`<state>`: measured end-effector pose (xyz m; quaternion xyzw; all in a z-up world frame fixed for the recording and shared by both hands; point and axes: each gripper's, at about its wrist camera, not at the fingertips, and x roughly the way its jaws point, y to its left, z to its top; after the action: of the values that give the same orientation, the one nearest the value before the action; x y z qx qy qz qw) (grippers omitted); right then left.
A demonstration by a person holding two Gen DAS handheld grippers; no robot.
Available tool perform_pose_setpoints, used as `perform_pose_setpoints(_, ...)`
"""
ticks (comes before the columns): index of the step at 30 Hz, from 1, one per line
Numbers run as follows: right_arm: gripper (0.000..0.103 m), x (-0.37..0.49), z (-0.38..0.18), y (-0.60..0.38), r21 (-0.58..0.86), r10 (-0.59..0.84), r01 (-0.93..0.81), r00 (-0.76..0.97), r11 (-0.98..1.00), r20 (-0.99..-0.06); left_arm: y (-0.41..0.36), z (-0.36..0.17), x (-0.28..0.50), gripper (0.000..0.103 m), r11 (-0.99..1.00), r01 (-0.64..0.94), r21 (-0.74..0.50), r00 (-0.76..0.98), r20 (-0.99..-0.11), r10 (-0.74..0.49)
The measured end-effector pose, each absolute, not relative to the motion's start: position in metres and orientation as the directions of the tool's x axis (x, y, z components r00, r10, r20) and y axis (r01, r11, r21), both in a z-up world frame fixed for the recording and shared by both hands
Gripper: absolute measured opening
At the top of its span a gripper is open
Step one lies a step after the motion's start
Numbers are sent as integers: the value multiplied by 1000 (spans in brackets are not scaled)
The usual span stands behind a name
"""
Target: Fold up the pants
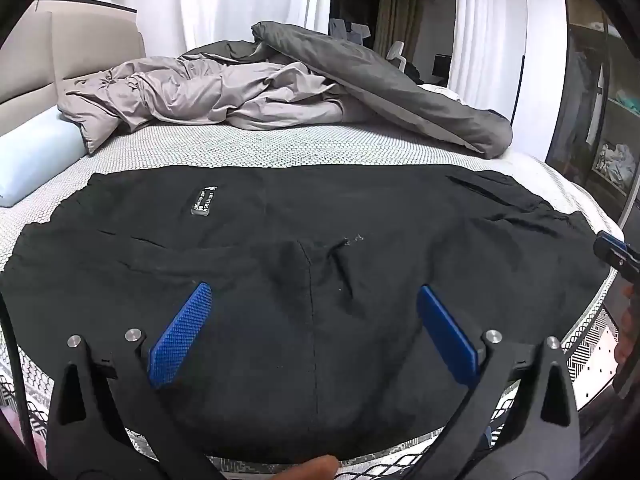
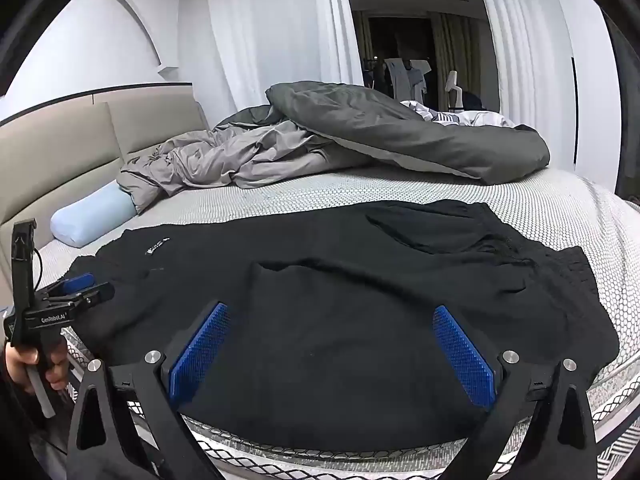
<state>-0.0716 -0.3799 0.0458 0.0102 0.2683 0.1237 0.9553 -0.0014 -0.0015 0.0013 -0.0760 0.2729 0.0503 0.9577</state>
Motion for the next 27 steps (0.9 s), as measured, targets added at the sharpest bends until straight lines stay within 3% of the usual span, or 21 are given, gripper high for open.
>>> perform_pose_setpoints(27,103,-71,42,-381,73,231,-226,825,971,-516,0,1,0,102,983,-140,-116,846,-530,58)
